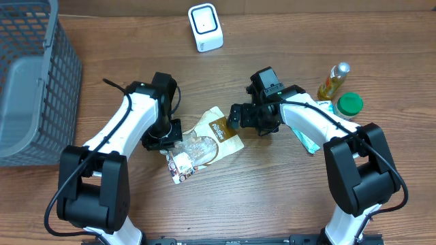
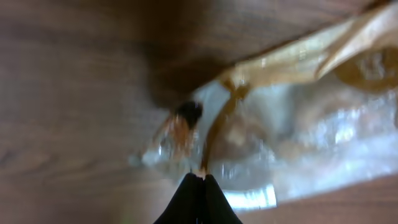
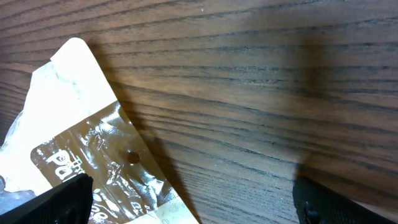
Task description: Scan the item barcode
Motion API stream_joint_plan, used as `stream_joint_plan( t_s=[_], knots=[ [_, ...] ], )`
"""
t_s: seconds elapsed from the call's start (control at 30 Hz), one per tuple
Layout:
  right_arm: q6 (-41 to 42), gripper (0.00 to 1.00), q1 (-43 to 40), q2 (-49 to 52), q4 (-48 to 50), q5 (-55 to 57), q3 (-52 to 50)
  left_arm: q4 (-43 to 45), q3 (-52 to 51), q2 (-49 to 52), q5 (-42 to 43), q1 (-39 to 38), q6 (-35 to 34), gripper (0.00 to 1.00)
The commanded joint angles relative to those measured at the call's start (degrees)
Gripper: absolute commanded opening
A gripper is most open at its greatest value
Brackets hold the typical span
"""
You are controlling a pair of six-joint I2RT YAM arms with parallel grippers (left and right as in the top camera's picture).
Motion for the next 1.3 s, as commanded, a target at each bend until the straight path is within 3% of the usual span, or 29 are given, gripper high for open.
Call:
stream_joint_plan(
  t_s=[0.0, 0.6, 1.27],
  knots=[
    [0.00, 1.00, -0.15, -0.22, 0.35, 0.37, -0.28, 3.37, -2.08, -0.22, -1.86, 0.31, -0.17, 0.05],
    [-1.09, 1.00, -0.15, -0.20, 0.33, 0.35, -0.28, 12.00, -8.96, -0.22, -2.43, 0.31, -0.15, 0.04],
    [-2.54, 1.00, -0.15, -0.22, 0.79, -2.71, -0.26, 14.10, -9.20, 0.13, -2.73, -0.13, -0.61, 0.05]
  ],
)
